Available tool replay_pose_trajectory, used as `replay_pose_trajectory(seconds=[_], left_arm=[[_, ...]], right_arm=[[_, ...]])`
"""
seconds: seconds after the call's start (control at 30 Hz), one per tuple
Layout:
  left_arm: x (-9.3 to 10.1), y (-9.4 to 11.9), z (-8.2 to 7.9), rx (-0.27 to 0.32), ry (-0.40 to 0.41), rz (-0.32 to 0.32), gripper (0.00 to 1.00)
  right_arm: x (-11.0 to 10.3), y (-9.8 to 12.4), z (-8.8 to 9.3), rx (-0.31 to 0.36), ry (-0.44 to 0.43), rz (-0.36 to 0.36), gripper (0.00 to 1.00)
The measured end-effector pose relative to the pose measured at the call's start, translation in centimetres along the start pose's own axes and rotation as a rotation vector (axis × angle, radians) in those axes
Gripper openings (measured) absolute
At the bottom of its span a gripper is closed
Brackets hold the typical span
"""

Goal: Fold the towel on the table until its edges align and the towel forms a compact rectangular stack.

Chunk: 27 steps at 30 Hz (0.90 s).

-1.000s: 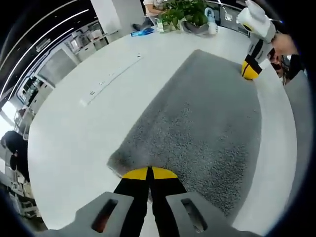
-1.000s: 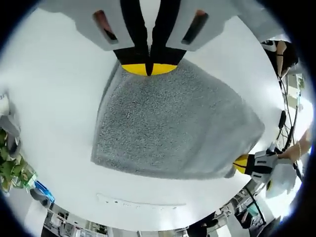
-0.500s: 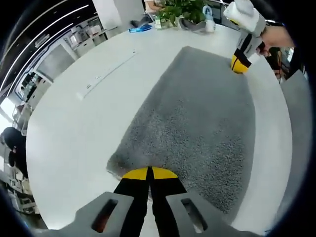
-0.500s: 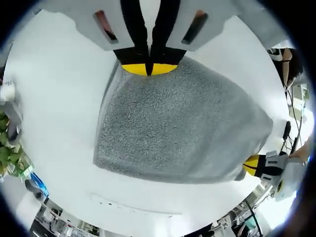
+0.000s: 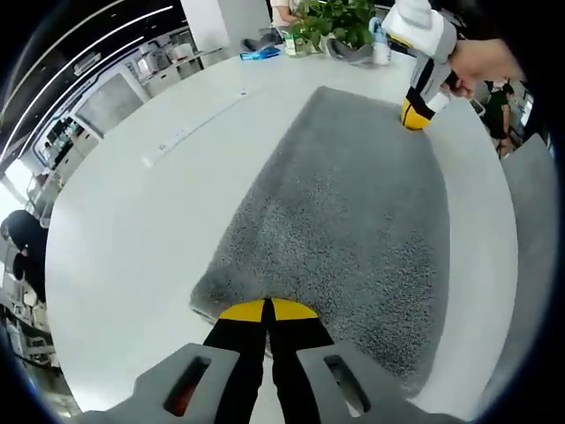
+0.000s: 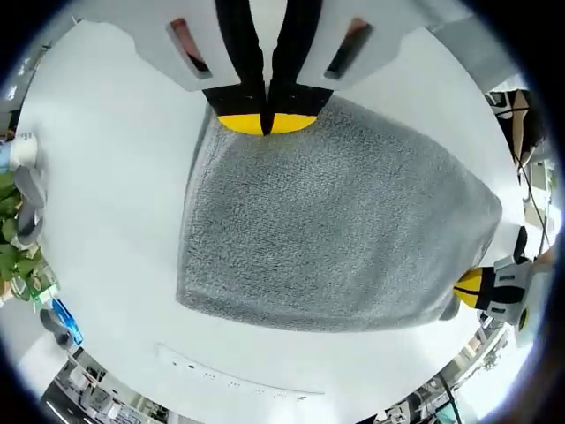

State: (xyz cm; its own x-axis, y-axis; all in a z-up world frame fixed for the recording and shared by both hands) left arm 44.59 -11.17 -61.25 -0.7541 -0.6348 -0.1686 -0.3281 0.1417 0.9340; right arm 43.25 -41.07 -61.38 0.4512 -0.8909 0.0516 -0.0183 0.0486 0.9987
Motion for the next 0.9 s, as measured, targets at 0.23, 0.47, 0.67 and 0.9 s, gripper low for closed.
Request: replay_pose_trajectory(seconds=[0.23,0.47,0.67,0.9], left_arm=[[2.1,0.8,1.2,-0.005,-0.011,-0.024,0.01],[2.5,1.1,1.5,-0.014,0.008,-0.007,0.01],[2.6,1.1,1.4,-0.018,-0.004,-0.015,0.01],[2.6,1.1,1.5,-0.003,-0.035,-0.027,0.01]], right_arm=[[0.3,0.0,-0.2,0.003,0.009,0.005,0.00],[0.9,0.0,-0.4,-0.011,-0.031,-0.065,0.00],[1.0,0.0,-0.3,-0.015,-0.044,-0.109,0.00],[1.0,0.0,-0.3,-0.006,-0.031,-0.100,0.00]])
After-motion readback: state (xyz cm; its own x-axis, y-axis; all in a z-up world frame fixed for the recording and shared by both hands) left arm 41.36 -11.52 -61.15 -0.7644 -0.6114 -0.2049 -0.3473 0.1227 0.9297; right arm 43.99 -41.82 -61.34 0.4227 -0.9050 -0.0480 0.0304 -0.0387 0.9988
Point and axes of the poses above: the point that each gripper's makers call its tool centre point, and the gripper's own axes: y roughly backward along the fingers, x roughly to its right, z roughly out of its underside, the point moved 5 cm from there along y, roughly backward along the fingers, and after that the axes turned 14 degrees about -x, right-handed, at the moved point
